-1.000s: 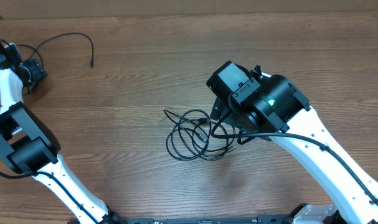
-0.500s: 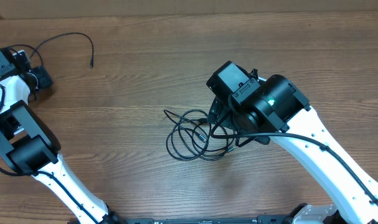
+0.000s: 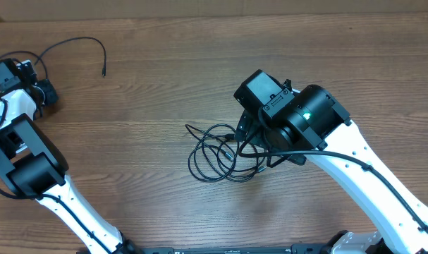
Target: Untangle cables
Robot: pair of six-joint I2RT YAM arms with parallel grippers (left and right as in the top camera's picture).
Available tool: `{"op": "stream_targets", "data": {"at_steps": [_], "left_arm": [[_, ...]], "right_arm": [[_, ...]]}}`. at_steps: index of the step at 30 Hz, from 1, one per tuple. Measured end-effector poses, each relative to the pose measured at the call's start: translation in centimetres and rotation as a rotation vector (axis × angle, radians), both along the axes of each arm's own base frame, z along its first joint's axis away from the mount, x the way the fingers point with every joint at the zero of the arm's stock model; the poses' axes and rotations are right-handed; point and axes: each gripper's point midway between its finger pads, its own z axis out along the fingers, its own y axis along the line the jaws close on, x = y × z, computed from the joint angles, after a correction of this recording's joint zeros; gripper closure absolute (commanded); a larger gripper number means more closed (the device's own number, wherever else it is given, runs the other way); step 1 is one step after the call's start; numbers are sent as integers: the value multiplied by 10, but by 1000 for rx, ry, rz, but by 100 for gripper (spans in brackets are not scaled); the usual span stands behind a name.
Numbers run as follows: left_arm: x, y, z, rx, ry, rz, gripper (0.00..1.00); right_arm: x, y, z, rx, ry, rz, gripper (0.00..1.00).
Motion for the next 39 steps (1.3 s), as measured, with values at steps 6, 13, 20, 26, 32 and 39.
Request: {"op": "stream_targets", "data": {"at_steps": [6, 13, 20, 26, 32, 39], "left_arm": [[-2, -1, -2, -1, 7, 1, 36], [-2, 3, -2, 20, 9, 19, 73], [-3, 5, -2, 23, 10, 20, 96], [3, -4, -1, -64, -42, 22, 96], [55, -32, 38, -400, -364, 79, 96], [90, -71, 87, -669, -528, 35, 0]], "right_arm": [[-1, 0, 0, -1, 4, 0, 0], [-2, -2, -1, -6, 10, 1, 0], [-1, -1, 0, -3, 7, 0, 0], [-1, -1, 0, -3, 6, 1, 0], [-1, -1, 0, -3, 6, 1, 0], [-2, -1, -1, -4, 8, 1, 0]]}}
